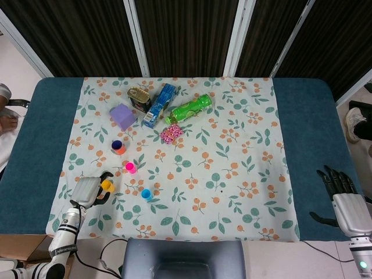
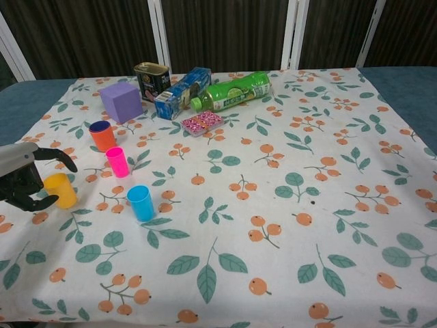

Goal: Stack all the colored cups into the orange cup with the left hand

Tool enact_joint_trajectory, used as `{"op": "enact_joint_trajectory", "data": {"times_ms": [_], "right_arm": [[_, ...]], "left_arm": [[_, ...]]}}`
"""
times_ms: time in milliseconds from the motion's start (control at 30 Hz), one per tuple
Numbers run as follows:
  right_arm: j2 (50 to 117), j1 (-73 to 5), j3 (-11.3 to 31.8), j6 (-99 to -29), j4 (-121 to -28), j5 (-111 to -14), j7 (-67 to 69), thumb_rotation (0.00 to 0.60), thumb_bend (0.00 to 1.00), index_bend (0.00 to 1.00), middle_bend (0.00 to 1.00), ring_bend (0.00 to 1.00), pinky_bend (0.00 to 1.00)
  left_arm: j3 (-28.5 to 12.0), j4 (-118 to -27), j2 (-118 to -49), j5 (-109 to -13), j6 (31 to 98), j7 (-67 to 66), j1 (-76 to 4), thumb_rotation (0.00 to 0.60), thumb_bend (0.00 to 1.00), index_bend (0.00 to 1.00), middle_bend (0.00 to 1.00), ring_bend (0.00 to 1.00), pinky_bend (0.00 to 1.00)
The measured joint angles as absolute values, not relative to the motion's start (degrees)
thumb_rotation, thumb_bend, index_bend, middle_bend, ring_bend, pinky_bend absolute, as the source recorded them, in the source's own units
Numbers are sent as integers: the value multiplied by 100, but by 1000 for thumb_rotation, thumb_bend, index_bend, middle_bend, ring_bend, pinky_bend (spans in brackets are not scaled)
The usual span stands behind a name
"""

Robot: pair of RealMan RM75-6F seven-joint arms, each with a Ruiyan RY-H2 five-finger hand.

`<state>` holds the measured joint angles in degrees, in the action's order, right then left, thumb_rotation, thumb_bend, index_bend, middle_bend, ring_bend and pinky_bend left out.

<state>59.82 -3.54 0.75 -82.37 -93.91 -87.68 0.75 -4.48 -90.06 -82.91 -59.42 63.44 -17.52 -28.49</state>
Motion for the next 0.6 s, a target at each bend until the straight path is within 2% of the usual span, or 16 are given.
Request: {"op": "enact_joint_trajectory", "data": {"times_ms": [400,600], "right_arm": [[6008,-358,82,-8224,-9394,-8741,20,600,154,0,0,0,0],[6007,-361,81,-8217,-9392,-8740,25,600,154,0,0,0,0]], "left_arm": [[-556,-8868,-8298,-5979,6306,-1566,-2785,600,384,536,1000,1000,1000],[-811,-8862,-8254,-6037,6439,-1495,-2830,600,382,558,1000,1000,1000]]}}
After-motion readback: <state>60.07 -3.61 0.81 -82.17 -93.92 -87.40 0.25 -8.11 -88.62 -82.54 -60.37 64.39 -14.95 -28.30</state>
